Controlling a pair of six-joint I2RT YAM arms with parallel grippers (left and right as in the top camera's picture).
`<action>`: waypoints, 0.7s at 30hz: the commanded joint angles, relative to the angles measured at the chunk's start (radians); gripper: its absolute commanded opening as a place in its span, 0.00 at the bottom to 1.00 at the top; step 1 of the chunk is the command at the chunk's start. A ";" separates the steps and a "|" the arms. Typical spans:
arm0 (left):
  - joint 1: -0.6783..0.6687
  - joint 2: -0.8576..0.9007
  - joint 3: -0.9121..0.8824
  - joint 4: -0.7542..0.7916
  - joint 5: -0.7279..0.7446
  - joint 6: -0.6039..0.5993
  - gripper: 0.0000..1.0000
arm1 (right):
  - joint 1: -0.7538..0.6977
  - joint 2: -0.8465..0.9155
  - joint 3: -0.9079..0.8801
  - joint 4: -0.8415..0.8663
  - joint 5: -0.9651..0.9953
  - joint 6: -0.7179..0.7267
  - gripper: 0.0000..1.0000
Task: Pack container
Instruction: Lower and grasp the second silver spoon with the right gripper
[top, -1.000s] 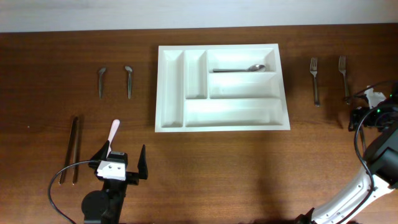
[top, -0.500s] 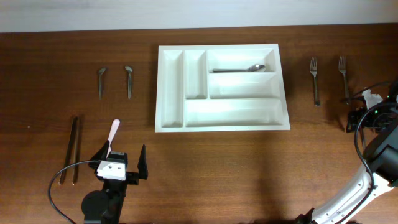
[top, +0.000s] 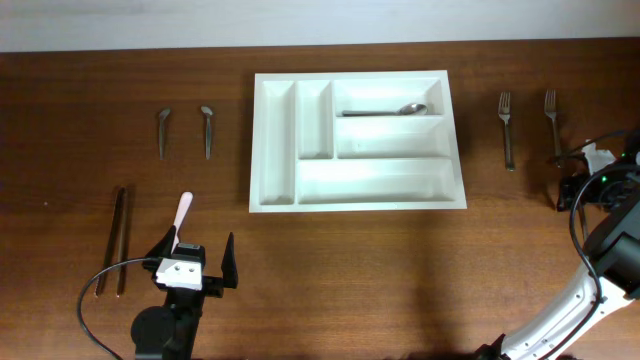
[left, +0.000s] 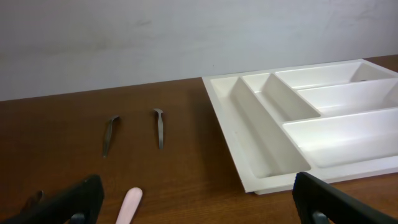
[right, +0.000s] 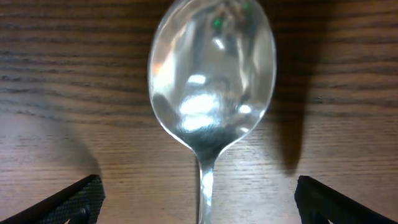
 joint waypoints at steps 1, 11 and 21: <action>0.007 -0.006 -0.006 0.003 -0.007 0.016 0.99 | 0.005 0.028 -0.011 -0.004 -0.014 -0.010 0.99; 0.007 -0.006 -0.006 0.003 -0.007 0.016 0.99 | 0.006 0.060 -0.017 -0.008 -0.014 -0.010 0.99; 0.007 -0.006 -0.006 0.003 -0.007 0.016 0.99 | 0.005 0.072 -0.017 -0.004 -0.014 -0.010 0.84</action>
